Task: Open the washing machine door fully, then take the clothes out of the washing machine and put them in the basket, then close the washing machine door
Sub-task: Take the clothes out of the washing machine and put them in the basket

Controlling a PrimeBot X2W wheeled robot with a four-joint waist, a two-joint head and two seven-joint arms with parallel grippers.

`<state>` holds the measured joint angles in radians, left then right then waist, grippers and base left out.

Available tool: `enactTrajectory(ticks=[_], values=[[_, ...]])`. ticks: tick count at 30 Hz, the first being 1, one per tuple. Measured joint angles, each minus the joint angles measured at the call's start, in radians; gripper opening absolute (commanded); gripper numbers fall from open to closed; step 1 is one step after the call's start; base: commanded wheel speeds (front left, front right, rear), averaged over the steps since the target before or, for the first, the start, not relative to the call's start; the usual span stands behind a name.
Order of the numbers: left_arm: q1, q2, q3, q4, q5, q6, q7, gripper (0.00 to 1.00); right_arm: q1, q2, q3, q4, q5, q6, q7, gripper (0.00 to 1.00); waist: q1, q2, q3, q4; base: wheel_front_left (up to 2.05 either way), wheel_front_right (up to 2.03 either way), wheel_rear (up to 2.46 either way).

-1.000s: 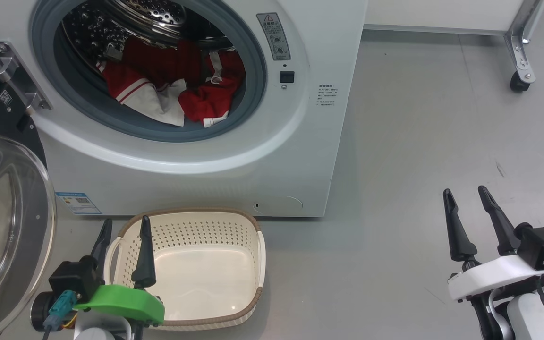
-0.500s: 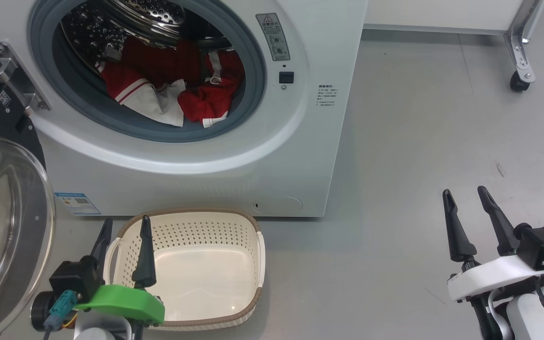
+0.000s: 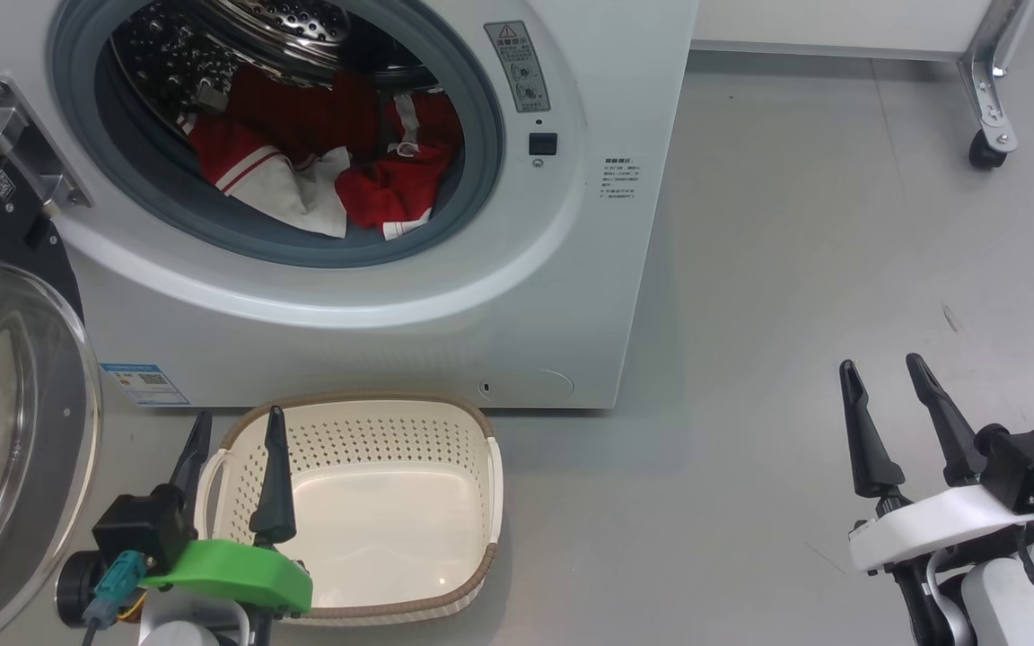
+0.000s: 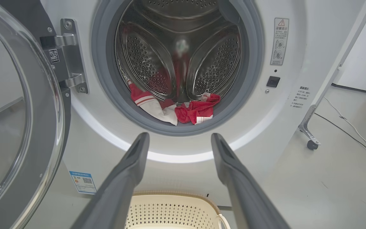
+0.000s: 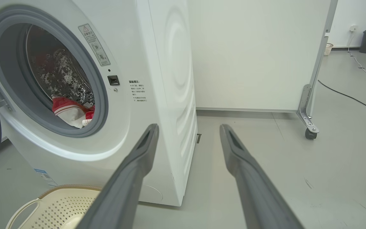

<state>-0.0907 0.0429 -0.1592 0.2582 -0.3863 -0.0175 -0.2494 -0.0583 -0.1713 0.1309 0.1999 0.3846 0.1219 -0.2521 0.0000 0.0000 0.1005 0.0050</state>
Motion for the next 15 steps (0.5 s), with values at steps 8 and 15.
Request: enactTrajectory(ticks=[8,15], values=[[0.0,0.0,0.007,-0.005,0.017,0.034,-0.002,1.0,0.0,0.0,-0.002,-0.007,0.0,0.0,0.0,1.0,0.0,0.0,0.021,-0.004,0.0,0.0,0.0],[0.0,0.002,0.01,-0.004,0.055,0.067,-0.002,1.0,-0.001,0.01,0.003,-0.028,0.001,0.0,0.0,1.0,0.0,0.0,0.066,-0.014,0.0,0.0,0.0]])
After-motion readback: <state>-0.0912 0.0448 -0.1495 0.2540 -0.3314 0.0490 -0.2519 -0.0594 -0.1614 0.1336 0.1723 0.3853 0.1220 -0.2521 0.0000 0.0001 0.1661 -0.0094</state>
